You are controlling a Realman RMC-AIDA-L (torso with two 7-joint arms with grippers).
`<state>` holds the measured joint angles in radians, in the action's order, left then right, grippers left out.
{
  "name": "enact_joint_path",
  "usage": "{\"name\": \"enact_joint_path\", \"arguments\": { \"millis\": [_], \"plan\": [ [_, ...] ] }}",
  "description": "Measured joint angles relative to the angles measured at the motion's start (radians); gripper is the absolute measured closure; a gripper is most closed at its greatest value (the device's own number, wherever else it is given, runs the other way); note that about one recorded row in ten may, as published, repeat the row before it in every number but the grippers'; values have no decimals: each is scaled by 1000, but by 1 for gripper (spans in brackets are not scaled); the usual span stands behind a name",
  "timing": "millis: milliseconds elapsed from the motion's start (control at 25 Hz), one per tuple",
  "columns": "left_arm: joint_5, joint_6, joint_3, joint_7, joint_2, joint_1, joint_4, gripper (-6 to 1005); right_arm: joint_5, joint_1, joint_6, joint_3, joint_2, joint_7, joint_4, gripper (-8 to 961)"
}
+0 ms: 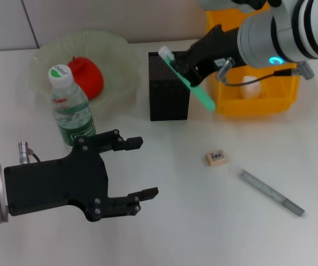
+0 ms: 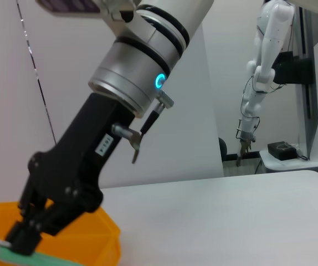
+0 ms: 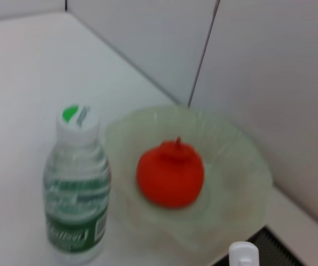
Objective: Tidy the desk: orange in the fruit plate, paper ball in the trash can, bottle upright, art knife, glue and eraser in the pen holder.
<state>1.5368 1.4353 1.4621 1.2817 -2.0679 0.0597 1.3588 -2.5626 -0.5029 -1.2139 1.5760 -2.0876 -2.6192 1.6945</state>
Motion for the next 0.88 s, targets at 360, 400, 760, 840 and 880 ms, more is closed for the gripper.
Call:
{"name": "enact_joint_path", "arguments": {
  "millis": [360, 400, 760, 840, 880],
  "plan": [
    [-2, -5, 4, 1, -3, 0, -3, 215, 35, 44, 135, 14, -2, 40, 41, 886],
    [-2, -5, 3, 1, -3, 0, -4, 215, 45, 51, 156, 19, -2, 53, 39, 886],
    [-3, 1, 7, 2, -3, 0, -17, 215, 87, 132, 367, 71, -3, 170, 16, 881],
    [-3, 1, 8, 2, -3, 0, -20, 215, 119, 142, 409, 75, -2, 209, -8, 880],
    [-3, 1, 8, 2, -3, 0, -25, 215, 140, 144, 433, 75, -2, 231, -23, 880]
  ]
}}
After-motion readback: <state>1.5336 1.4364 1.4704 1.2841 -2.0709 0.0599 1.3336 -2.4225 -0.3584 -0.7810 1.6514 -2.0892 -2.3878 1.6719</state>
